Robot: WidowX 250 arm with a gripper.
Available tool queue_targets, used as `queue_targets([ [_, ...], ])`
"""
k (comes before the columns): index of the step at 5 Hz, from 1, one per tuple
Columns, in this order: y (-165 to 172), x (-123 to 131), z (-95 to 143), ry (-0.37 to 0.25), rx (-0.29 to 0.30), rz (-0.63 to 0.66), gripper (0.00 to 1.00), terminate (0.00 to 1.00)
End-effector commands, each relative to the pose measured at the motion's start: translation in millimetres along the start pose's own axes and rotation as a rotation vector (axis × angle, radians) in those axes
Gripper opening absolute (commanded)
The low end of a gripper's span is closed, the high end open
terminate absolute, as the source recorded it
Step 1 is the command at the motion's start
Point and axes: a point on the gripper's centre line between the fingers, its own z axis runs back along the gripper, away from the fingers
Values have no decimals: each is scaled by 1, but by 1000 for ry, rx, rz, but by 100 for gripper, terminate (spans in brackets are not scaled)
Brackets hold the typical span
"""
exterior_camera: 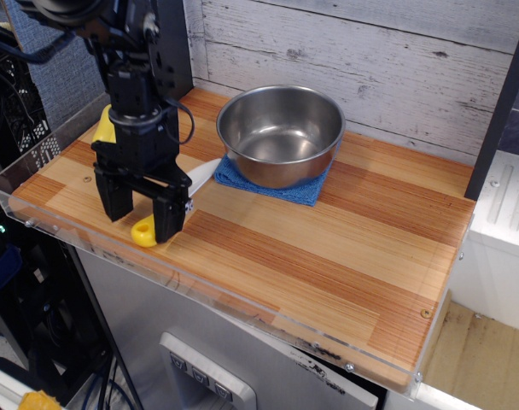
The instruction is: Place the yellow knife on the front right part of the table.
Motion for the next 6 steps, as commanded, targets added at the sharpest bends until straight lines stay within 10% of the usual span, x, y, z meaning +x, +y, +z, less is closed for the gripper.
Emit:
queue_targets([
  [1, 3, 0, 1, 2, 34, 7, 100, 0],
  [2, 3, 0, -1, -3, 33, 20, 0, 0],
  [4, 6, -1, 5, -24, 34, 49, 0, 0],
  [6, 17, -12, 84, -203, -25, 230, 0, 0],
])
